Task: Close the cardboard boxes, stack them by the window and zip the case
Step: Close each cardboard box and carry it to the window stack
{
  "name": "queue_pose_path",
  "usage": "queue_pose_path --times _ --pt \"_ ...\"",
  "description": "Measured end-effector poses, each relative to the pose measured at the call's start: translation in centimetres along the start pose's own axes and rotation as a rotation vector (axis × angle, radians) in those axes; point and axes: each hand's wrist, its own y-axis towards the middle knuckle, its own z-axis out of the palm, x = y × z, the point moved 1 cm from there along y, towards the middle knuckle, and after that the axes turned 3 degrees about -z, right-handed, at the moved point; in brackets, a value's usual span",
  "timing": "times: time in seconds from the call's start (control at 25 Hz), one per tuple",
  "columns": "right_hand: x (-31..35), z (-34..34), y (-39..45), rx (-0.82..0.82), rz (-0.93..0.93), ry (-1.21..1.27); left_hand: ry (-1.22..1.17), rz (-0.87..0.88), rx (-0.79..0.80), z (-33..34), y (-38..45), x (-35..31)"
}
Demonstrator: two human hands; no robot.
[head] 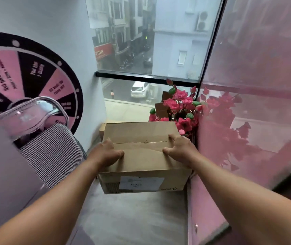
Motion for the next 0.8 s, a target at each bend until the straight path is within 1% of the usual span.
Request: queue_pose_path --times 0.08,0.2,0.32,0.44,0.56,0.64,0.8 --pt "0.0 0.1 5.8 -0.001 0.009 0.012 -0.035 -0.024 0.002 0.4 5.5 -0.5" --pt "-0.2 0.3 14.9 0.011 -0.025 0.02 -0.046 -0.058 -0.013 0.8 13.8 -1.2" --pt "0.3 -0.2 23.3 0.021 -0.058 0.035 -0.006 -0.108 0.008 -0.3 21.3 -1.9" --pt "1.5 -0.8 31.7 0.017 -0.105 0.009 -0.025 -0.164 -0.014 -1.7 28.3 -2.3" --pt "2.7 -0.4 39.2 0.039 -0.131 0.008 -0.034 -0.188 -0.014 -2.7 34.9 -2.1" --pt "3.1 0.4 43.3 0.055 -0.122 0.002 -0.023 -0.196 -0.001 -3.1 38.9 -1.7" --pt "4.5 2.7 52.9 0.084 -0.088 -0.016 -0.025 -0.173 0.011 -3.2 49.5 -0.1"
